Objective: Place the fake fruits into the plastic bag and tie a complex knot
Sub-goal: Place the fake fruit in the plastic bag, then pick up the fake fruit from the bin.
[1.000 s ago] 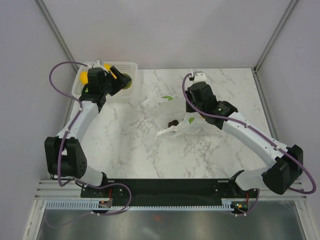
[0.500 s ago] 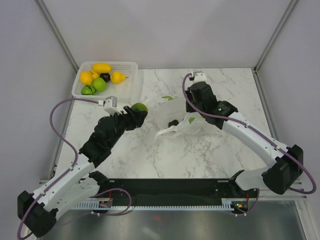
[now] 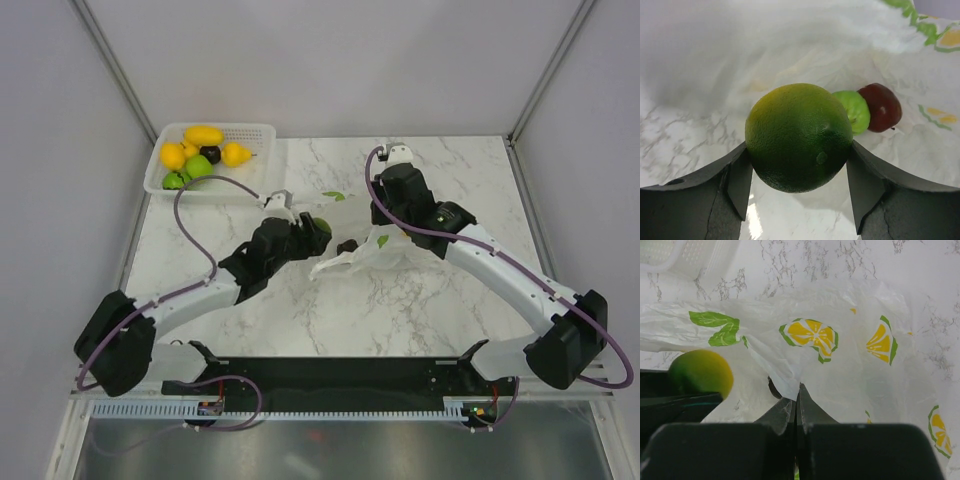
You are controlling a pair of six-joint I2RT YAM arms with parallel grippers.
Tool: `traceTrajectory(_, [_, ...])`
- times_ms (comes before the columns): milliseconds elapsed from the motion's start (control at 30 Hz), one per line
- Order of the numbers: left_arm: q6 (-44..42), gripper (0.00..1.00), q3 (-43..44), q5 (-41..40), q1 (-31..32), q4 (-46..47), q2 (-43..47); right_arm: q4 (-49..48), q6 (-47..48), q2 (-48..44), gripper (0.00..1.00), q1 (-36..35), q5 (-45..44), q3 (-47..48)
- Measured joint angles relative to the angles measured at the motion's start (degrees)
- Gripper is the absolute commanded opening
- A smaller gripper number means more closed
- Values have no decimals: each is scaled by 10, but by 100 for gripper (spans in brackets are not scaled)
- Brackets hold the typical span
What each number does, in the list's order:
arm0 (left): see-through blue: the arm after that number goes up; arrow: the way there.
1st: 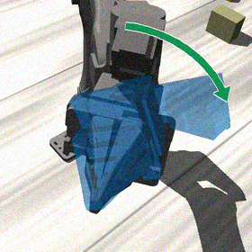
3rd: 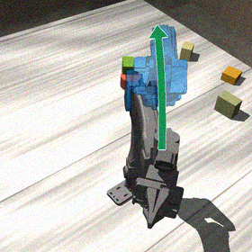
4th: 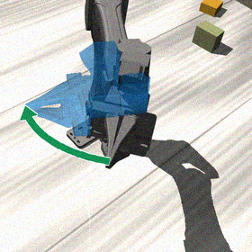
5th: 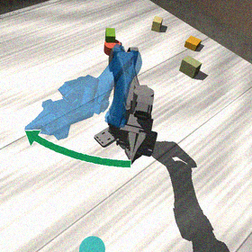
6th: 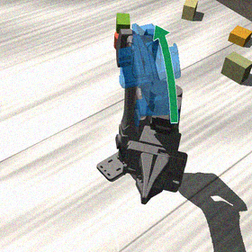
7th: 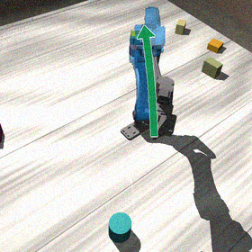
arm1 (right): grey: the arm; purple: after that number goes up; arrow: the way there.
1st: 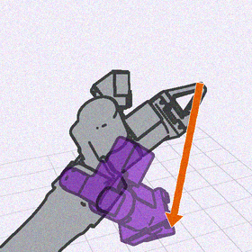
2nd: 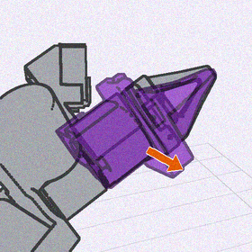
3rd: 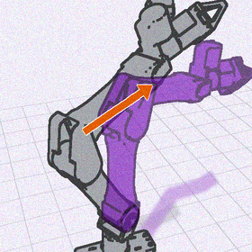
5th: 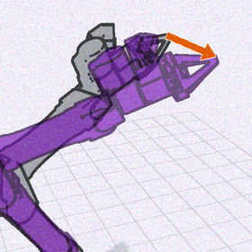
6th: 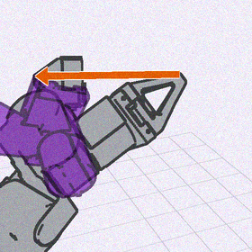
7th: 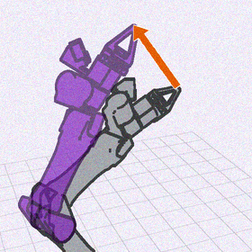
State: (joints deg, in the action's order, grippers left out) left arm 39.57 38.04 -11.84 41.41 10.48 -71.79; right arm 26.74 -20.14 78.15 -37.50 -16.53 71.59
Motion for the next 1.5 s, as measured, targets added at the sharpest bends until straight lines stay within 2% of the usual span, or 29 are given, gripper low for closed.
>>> traceTrajectory(200, [1, 41, 136, 22, 35, 51, -173, 0, 0, -3, 0, 0, 2, 0])
traceTrajectory(267, [12, 53, 207, 33, 45, 53, -245, 0, -2, -4, 0, 0, 1, 0])
traceTrajectory(300, [19, 64, 238, 36, 48, 55, -278, -1, -3, -5, 0, 0, 0, 0])
traceTrajectory(333, [24, 76, 256, 40, 50, 56, -300, -1, -5, -8, 0, 0, -1, 0])
traceTrajectory(400, [32, 89, 277, 52, 53, 56, -337, -1, -7, -12, 0, 0, -4, 0])
traceTrajectory(433, [33, 99, 277, 57, 56, 52, -345, -1, -9, -15, 0, 0, -6, 0])
traceTrajectory(567, [32, 100, 256, 59, 70, 48, -330, -2, -11, -22, 0, 0, -20, -5])
traceTrajectory(800, [29, 98, 202, 80, 82, 43, -229, -4, -15, -25, 0, 1, -31, -17])
traceTrajectory(1133, [-4, 94, 202, 80, 61, -95, -135, -6, -17, -27, 0, 5, -28, -28])
traceTrajectory(1200, [-10, 92, 202, 85, 35, -125, -116, -6, -17, -27, 0, 5, -27, -28])
traceTrajectory(1300, [-25, 92, 202, 99, -40, -161, -79, -6, -17, -27, 0, 5, -25, -28])
traceTrajectory(1500, [-41, 97, 232, 145, -240, -215, -34, -6, -15, -27, 0, 5, -17, -28])
